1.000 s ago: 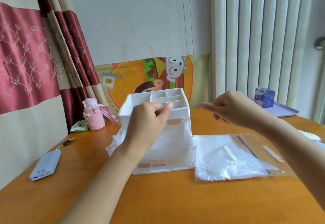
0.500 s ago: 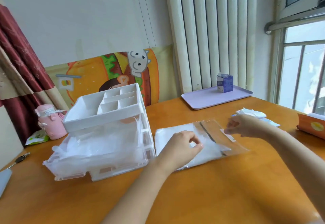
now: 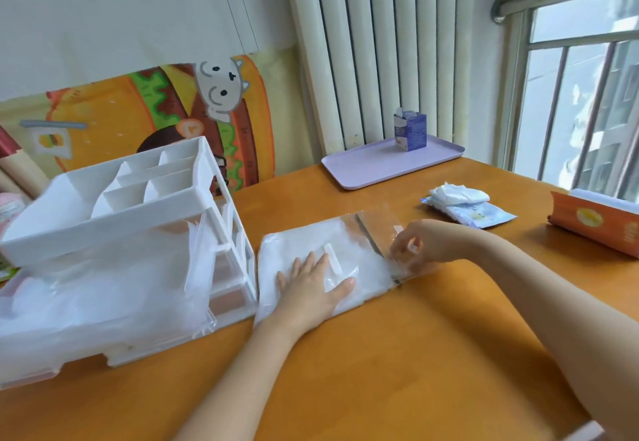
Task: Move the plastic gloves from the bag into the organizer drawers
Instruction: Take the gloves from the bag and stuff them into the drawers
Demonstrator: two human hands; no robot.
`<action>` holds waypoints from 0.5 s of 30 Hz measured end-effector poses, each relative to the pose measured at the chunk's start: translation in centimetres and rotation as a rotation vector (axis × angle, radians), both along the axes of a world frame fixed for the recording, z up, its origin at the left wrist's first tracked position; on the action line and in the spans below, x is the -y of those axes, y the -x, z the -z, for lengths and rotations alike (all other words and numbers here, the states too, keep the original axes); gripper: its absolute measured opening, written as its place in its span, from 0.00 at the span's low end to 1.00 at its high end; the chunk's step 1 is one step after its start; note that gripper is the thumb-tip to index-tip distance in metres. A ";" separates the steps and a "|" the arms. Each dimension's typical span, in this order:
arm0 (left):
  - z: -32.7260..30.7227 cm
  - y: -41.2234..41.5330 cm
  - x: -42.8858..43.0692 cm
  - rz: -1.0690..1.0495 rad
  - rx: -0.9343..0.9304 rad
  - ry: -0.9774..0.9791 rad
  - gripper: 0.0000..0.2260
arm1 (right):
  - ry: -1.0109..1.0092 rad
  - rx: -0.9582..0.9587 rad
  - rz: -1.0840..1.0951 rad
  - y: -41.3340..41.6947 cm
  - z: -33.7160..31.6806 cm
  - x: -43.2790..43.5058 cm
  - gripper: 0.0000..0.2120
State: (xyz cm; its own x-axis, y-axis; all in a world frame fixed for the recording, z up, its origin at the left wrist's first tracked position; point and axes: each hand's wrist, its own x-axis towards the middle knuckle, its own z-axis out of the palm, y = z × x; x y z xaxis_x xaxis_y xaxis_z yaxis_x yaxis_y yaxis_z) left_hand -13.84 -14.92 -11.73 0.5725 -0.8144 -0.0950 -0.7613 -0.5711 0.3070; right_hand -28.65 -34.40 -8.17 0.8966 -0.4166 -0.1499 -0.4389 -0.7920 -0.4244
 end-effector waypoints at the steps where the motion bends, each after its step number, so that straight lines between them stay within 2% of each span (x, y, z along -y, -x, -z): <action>1: 0.1 -0.2 0.2 -0.002 0.003 -0.002 0.34 | 0.008 0.009 0.006 -0.3 0.0 0.1 0.14; 8: 0.8 -0.8 0.6 -0.007 0.050 0.006 0.34 | 0.000 0.019 0.062 -1.3 0.7 0.9 0.07; 11: 1.1 -0.9 0.5 -0.004 0.050 0.017 0.34 | 0.038 0.179 0.150 -0.7 0.9 1.9 0.03; 12: 1.1 -0.9 0.5 -0.004 0.050 0.019 0.34 | -0.065 0.293 0.196 -0.4 0.9 2.2 0.04; 15: 1.2 -1.0 0.6 -0.002 0.051 0.022 0.34 | -0.635 0.576 0.214 0.5 0.4 2.0 0.06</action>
